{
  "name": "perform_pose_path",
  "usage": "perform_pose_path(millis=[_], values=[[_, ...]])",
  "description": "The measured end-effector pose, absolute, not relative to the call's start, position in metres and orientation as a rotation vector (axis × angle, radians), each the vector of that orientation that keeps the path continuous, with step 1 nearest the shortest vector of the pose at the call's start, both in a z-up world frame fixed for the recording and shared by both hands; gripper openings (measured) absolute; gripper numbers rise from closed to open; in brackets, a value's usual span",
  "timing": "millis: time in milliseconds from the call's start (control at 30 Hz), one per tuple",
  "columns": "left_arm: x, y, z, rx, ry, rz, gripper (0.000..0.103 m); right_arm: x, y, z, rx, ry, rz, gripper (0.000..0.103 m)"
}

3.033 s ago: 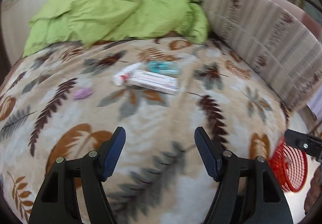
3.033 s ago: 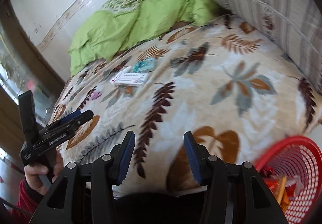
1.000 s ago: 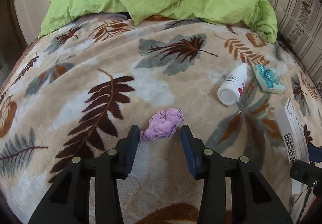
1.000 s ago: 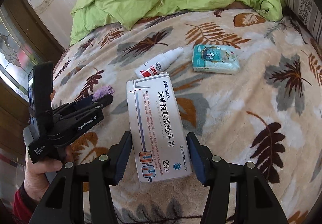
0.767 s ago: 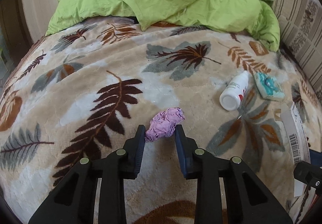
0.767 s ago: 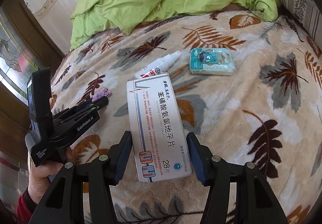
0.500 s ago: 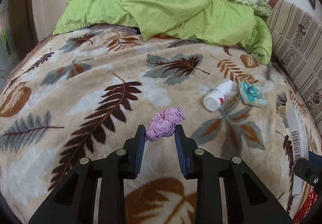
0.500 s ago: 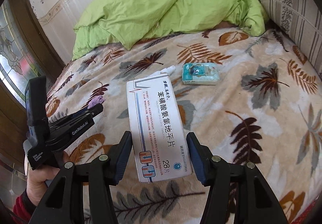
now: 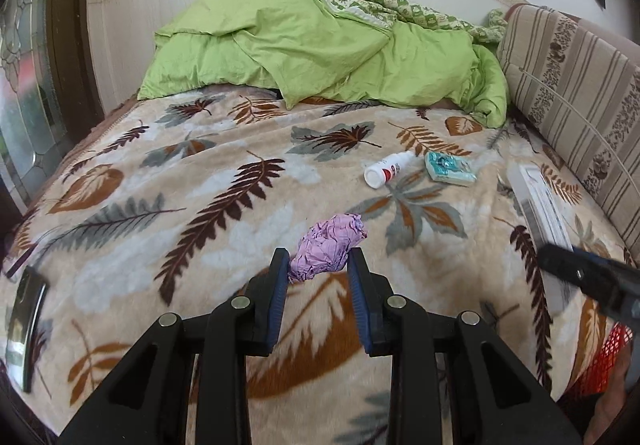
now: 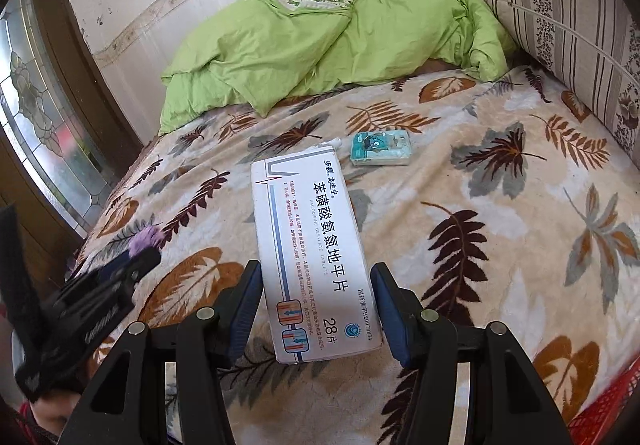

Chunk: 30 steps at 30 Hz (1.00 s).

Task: Collect trash
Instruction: 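Hold the white box and purple wrapper raised above the bed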

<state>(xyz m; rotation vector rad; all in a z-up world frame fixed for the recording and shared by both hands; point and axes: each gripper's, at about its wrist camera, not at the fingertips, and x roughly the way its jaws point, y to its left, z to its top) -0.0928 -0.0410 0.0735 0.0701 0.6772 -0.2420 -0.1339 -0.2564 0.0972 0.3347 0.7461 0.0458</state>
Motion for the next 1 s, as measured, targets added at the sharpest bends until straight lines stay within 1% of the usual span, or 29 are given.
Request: perform_pose_path(millis=[333,1000], values=[[-0.092,-0.048,0.061,0.135,0.663,-0.176,0.029,-0.126,-0.249,0.093,0.328,0.765,0.041,0.059],[-0.089,-0.058,0.06,0.191,0.634,-0.199,0.029,-0.117,-0.246,0.087,0.327,0.789,0.042,0.059]])
